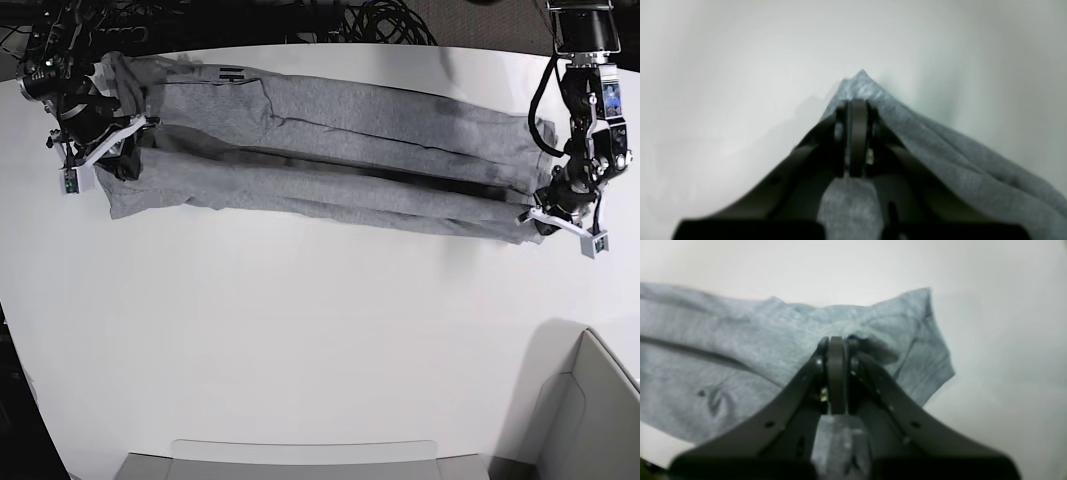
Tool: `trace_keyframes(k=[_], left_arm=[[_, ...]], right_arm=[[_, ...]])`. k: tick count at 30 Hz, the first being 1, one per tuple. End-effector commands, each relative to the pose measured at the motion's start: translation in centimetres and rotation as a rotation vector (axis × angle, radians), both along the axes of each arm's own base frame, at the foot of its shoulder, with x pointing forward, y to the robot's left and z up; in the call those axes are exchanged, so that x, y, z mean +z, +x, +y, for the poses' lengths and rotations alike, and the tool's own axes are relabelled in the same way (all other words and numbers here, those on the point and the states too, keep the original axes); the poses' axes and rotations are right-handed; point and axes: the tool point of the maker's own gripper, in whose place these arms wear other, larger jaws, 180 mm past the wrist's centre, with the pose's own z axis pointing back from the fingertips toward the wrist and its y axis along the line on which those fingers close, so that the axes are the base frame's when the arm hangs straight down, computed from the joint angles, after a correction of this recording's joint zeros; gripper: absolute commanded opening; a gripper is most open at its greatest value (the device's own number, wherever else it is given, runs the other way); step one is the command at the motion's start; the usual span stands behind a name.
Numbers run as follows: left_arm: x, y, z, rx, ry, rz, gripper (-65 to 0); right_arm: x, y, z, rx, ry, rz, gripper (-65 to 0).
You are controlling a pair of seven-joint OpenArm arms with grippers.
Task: Fold the T-shirt properly
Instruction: 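Lift the held side edge and fold it over toward the collar, then lower the folded strip and open both grippers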
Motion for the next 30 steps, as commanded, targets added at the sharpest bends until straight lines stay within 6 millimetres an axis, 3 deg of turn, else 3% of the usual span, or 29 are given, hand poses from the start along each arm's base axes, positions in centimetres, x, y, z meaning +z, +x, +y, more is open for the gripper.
trace_keyframes(k=[1,6,10,14,25,30], left_arm=[[1.2,0.5,0.5,-0.004,0.019,-0.031,-65.0],[0.4,-0.4,0.6,-0.003,0.017,-0.002,-65.0],[2.1,-1.3,2.2,0.041,0.033,-0.038,-65.0],[3.2,-1.9,2.4,0.037,0.055,-0.062,-65.0],[0.0,-5.7,1.9,0.018,0.031,0.094,-65.0],[-1.3,-6.8,2.0,0.025,0.024,0.138,-65.0]], right_arm=[[1.0,0.3,-0.1,0.012,-0.006,-0.037,-65.0],[0.7,-0.3,-0.5,0.011,-0.017,-0.019,-65.0],[0.7,-0.8,-1.5,-0.014,-0.03,-0.013,-65.0],[0.7,-1.4,-2.1,-0.029,-0.043,-0.002,-65.0],[-1.3,-4.5,-2.0,-0.024,-0.043,0.097,-65.0],[-1.4,-4.6,-2.0,-0.022,-0.043,0.102,-65.0]])
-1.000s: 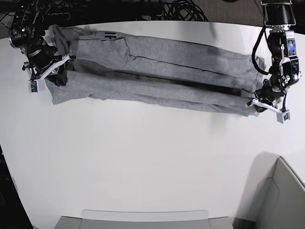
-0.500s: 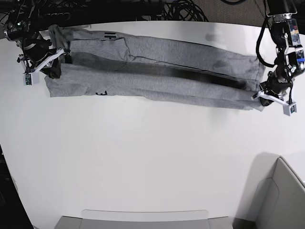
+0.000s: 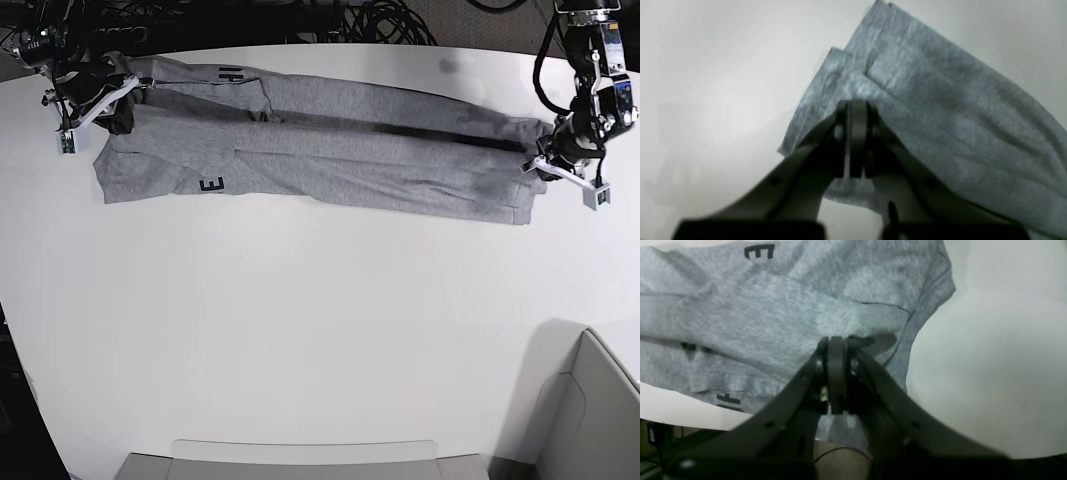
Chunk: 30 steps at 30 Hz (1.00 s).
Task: Fold the T-shirt properly
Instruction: 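Lower the folded strip and open both grippers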
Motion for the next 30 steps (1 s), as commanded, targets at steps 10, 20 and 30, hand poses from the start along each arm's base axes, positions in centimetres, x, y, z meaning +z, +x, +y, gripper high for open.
trace_keyframes(k=[10,20,30], left_arm=[[2.4,1.5,0.7,-0.013,0.052,-0.085,-48.3],[2.3,1.6,0.7,-0.05,0.072,-0.062,-42.4],[-3.8,-0.8,3.1,-0.089,0.085,0.066,-42.1]], right_arm=[[1.3,1.3,-0.4,0.02,-0.027,-0.052,-46.8],[1.4,2.1,0.7,0.047,-0.01,-0.068,-46.4],[1.0,3.0,1.1,0.054,0.006,-0.073,-46.4]])
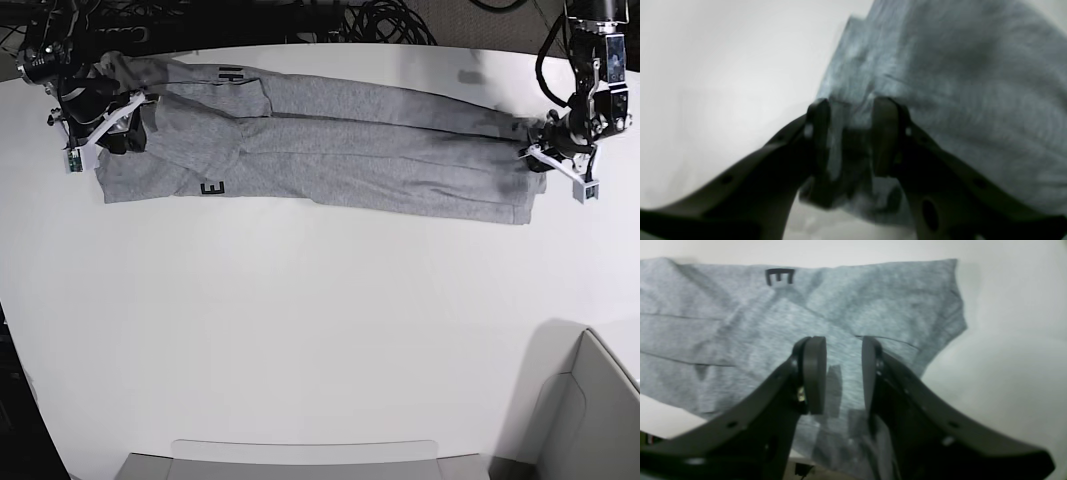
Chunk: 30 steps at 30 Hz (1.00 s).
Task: Fold the T-shirt properly
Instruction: 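Lower the folded strip and open both grippers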
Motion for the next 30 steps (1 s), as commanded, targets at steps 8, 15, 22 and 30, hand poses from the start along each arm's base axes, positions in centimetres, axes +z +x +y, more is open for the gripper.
trace_keyframes(k=[8,15,22,30], left_arm=[[1.3,1.9,-1.3,-0.107,-0.072,-0.07,-42.3],[-2.0,2.0,-2.8,-0.073,-0.216,-0.006,-42.9],[-0.8,1.9,-4.3,-0.255,-0.229,-0.008,-63.0],[0.5,2.9,0.7,-0.106,-0.198,-0.11,-65.0]], right_arm=[[1.1,1.0,-0.4,0.017,-0.015,-0.04,-46.4],[1.2,1.2,-0.4,0.017,-0.016,-0.047,-46.4],[1.2,1.1,-0.5,0.018,-0.017,-0.044,-46.4],[1.5,1.6,-0.3,0.015,-0.012,-0.059,-46.4]])
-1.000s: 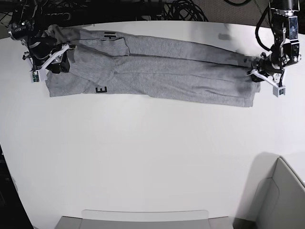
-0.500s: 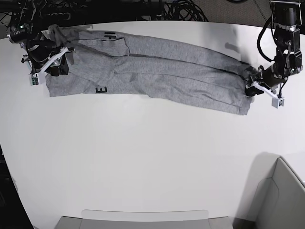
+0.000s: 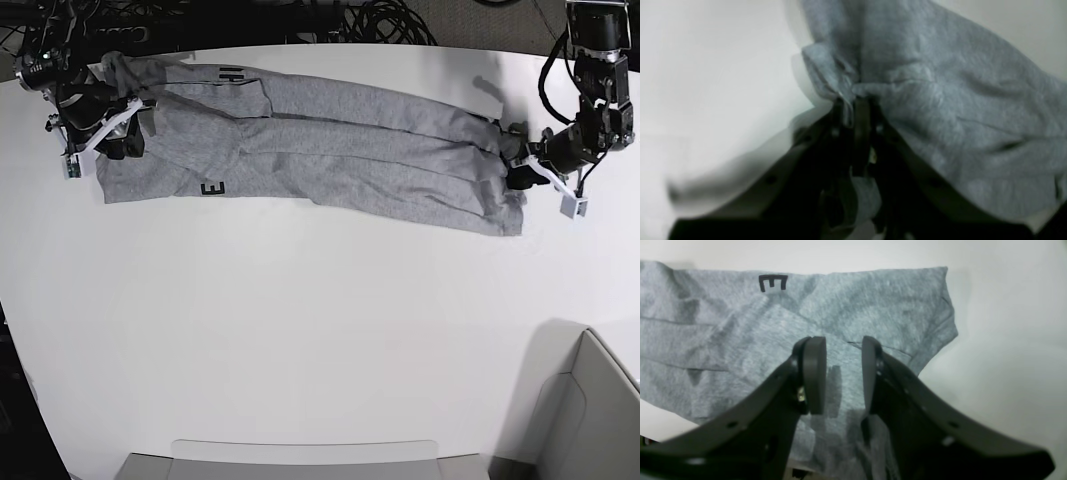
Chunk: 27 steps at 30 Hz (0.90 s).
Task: Fold the T-shirt properly
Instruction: 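Lower the folded strip and open both grippers, then grasp the strip end with the left gripper and fold it toward the right gripper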
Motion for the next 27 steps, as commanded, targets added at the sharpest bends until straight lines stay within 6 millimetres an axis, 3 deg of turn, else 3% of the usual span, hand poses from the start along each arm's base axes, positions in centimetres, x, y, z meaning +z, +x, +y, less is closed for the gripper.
trace_keyframes(k=[1,4,6,8,13,20,27], left_arm=[[1.1,0.2,3.6,0.068,0.071,-0.008,-65.0],[2.9,1.2,7.2,0.151,0.115,-0.055,-65.0],[3.9,2.5,8.3,0.14,0.168,-0.071,-65.0],[3.9,2.5,8.6,0.124,0.211,-0.058,-65.0],[3.7,2.6,8.2,0.102,0.224,-0.051,-65.0],[7.4,4.5,7.4,0.04,0.284,-0.15,-65.0],[9.7,3.5,5.8,-0.036,0.34,-0.197,-65.0]], right_arm=[[1.2,0.8,0.0,0.01,-0.005,-0.048,-46.4],[1.2,0.8,0.0,0.01,-0.005,-0.048,-46.4],[1.2,0.8,0.0,0.01,-0.005,-0.048,-46.4],[1.5,1.2,0.0,0.01,-0.005,-0.061,-46.4],[1.7,1.4,0.1,0.012,-0.005,-0.069,-46.4],[1.7,1.3,0.1,0.011,-0.006,-0.066,-46.4],[1.7,1.3,0.2,0.012,-0.004,-0.067,-46.4]])
